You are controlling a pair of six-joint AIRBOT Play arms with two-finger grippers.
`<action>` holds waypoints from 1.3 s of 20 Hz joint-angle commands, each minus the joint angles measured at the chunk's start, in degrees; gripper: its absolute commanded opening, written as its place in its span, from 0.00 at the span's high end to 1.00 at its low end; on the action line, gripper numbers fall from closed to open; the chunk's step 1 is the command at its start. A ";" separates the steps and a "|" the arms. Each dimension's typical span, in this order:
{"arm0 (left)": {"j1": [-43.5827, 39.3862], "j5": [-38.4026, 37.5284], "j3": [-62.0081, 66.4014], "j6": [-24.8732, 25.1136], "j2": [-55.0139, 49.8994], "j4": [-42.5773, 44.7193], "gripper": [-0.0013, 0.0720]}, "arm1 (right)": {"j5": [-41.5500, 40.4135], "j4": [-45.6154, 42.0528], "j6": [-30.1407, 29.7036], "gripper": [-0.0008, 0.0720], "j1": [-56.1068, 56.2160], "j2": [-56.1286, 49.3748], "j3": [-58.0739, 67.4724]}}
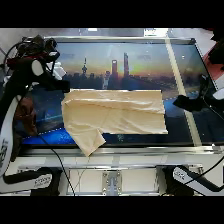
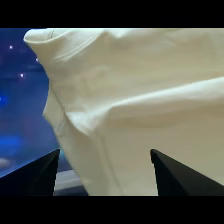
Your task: Fold the shirts.
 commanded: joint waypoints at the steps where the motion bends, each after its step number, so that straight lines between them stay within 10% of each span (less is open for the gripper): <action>1: 0.76 -1.53 -10.75 -2.82 12.31 -0.31 0.09 | 7.50 2.97 0.74 0.37 -8.52 6.93 -12.20; 16: 0.83 -0.31 -27.69 -9.86 23.89 -3.54 0.09 | -18.36 29.00 -2.75 0.38 -12.76 8.11 -38.91; 20: 0.83 -3.91 -27.80 -9.62 23.98 -2.29 0.10 | -17.57 33.35 -2.99 0.93 -10.78 8.13 -38.86; 26: 0.85 -2.91 -47.36 -24.63 40.41 1.97 0.11 | -12.00 36.22 -6.38 0.95 -10.91 8.61 -38.73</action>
